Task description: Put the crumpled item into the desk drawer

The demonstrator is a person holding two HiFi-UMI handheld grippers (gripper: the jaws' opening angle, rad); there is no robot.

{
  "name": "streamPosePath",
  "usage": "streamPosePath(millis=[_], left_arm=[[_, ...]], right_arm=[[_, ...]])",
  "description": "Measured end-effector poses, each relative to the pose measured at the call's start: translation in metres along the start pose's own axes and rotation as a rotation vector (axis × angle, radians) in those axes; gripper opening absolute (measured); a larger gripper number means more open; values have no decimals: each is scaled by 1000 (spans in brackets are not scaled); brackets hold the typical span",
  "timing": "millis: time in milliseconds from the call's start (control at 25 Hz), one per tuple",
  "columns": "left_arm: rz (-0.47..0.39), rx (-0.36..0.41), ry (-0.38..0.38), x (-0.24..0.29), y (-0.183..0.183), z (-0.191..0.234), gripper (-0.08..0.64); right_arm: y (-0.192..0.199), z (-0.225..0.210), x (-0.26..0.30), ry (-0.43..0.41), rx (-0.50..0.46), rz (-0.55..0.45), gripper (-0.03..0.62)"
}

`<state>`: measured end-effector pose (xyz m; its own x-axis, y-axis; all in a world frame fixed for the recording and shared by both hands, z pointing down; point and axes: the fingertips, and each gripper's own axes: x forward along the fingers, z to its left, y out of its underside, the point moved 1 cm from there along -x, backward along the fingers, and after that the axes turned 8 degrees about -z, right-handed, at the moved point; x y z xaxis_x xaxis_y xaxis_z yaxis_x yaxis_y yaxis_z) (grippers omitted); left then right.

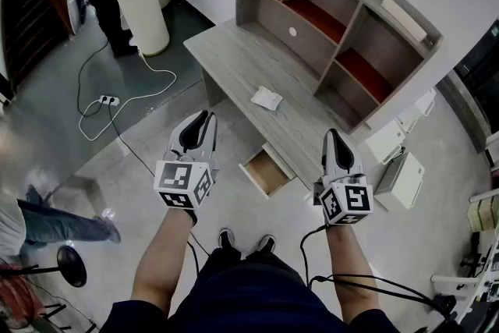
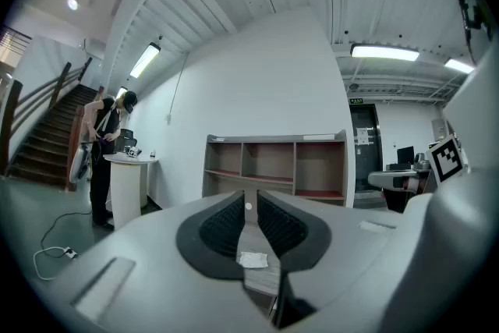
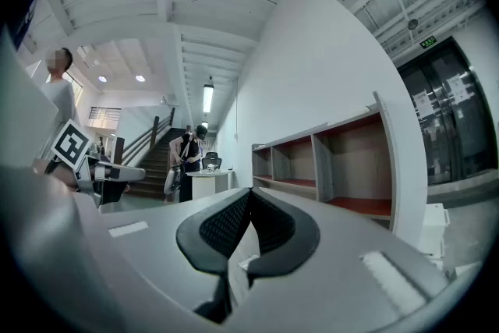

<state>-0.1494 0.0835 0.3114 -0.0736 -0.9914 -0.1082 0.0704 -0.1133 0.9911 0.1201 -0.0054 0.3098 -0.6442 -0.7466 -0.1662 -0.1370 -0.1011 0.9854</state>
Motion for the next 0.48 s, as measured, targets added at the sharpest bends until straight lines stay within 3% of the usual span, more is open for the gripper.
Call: streamPosePath(millis=[480], left_arm=[[-13, -19, 27, 1, -7, 17, 54]], right_arm=[[-7, 27, 4, -3, -5, -8, 6]])
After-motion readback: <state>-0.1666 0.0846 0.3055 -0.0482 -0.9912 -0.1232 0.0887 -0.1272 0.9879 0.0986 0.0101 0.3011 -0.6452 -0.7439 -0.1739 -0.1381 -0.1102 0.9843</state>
